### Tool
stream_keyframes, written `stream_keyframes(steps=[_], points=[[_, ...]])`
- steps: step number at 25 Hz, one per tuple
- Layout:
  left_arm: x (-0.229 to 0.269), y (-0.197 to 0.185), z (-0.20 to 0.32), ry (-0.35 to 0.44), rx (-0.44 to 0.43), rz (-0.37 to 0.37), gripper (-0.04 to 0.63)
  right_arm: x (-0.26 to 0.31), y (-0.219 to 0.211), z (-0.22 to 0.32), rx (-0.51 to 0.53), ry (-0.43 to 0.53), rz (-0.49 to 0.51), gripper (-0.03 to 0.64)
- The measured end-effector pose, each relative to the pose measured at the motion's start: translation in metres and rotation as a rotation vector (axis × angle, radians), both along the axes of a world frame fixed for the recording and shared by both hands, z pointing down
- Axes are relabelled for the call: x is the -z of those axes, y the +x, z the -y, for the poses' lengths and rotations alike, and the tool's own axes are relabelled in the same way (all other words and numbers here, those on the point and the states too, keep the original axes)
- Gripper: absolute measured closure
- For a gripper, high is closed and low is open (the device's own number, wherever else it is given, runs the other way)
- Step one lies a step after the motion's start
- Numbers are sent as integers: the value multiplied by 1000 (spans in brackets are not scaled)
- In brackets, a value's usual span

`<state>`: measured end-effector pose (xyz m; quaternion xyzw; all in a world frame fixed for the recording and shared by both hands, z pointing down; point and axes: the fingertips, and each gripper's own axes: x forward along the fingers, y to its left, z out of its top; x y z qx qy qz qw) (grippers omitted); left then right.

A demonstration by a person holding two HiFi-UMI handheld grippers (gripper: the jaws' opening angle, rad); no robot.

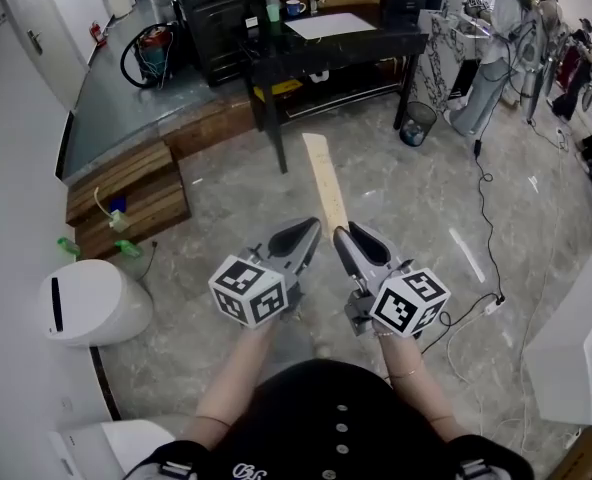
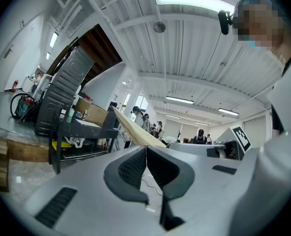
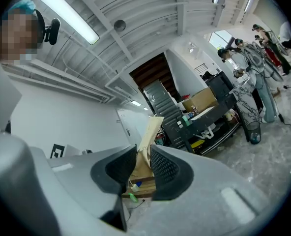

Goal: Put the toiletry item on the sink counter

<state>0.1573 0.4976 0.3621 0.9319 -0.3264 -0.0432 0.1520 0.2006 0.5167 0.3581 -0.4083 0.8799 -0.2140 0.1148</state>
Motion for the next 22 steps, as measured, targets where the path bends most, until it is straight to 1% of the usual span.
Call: stream_keyframes(steps=[3,5,7,11,14,18,22], points=[[4,0,16,-3,-21,-19,583,0,-6,20,21,-6,-15,531],[5,-7,33,4,-4,-34,583,-1,-13,37,29,-7,-22,531],[3,-17,55,3,12,-49,583,-3,-21,57,34,-6,-22,531],[-3,-29,100,-14,-6,-54,583,-6,-35,105,24,-10,-6,531],[3,-36,144,-9,-16,-57,583,-3,-47,149,11,-3,-4,531],[12,-62,200,-1,-53,-42,583,5,-75,211,-8,24,-32,531],[16,-102,253,0,-33,-54,583,16,-104,264,-19,47,-22,531]])
